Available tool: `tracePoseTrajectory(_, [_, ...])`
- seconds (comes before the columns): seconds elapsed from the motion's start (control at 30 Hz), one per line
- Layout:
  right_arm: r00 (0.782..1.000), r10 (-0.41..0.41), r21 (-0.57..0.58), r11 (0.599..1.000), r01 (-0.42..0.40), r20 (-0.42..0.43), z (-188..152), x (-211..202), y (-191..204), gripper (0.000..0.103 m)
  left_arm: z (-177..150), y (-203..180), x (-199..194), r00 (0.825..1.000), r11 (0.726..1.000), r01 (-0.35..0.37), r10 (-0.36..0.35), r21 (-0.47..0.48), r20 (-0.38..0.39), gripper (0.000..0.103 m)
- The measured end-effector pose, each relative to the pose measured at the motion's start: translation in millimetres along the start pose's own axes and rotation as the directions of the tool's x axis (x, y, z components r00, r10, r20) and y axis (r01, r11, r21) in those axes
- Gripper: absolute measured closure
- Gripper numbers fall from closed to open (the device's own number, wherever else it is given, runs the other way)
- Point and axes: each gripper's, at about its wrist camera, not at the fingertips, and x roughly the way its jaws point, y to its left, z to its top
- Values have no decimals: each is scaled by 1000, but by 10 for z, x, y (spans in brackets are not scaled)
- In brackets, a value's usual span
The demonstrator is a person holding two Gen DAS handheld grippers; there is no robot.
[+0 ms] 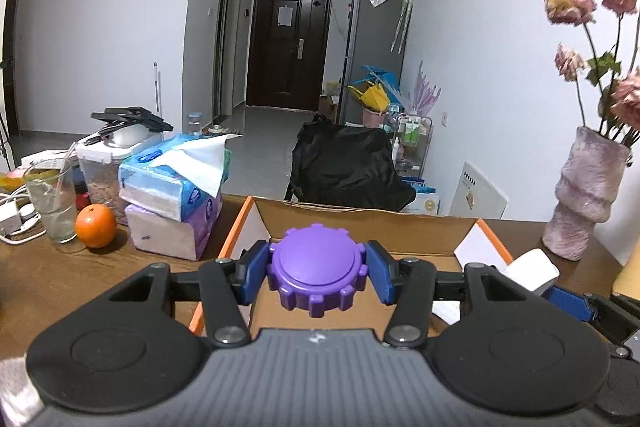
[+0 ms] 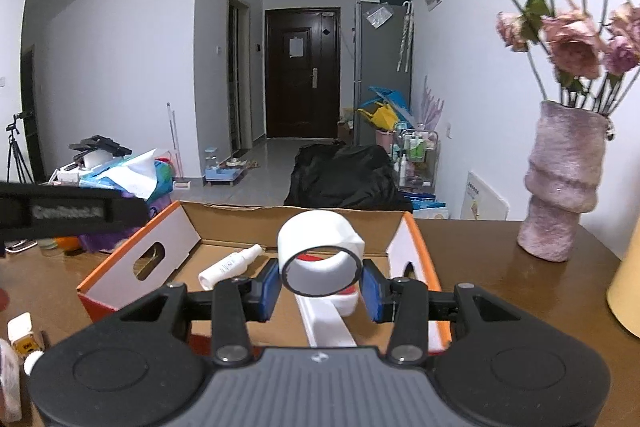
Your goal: Organize rigid objects
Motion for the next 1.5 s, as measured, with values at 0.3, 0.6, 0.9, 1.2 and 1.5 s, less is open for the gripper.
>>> tracePoseTrajectory(0.3, [999, -25, -19, 1000, 24, -38, 79, 434, 11, 62, 69, 84, 489, 998, 999, -50, 50, 10, -45, 49])
tracePoseTrajectory(0.6, [996, -43, -38, 998, 40, -78, 110, 752, 51, 61, 76, 64, 770, 995, 996, -72, 75, 42, -71, 49])
tracePoseTrajectory(0.9, [990, -99, -34, 995, 96, -105, 77, 752, -68, 9, 103, 70, 725, 991, 991, -123, 126, 58, -48, 2])
tracePoseTrajectory(1.2, [990, -111, -10, 994, 110, -90, 120, 658, -127, 0, 128, 23, 637, 990, 988, -138, 140, 68, -32, 0])
tracePoseTrajectory(1.5, [991, -118, -2, 993, 118, -68, 163, 455, -129, 0, 160, 55, 492, 993, 992, -116, 117, 42, -22, 0])
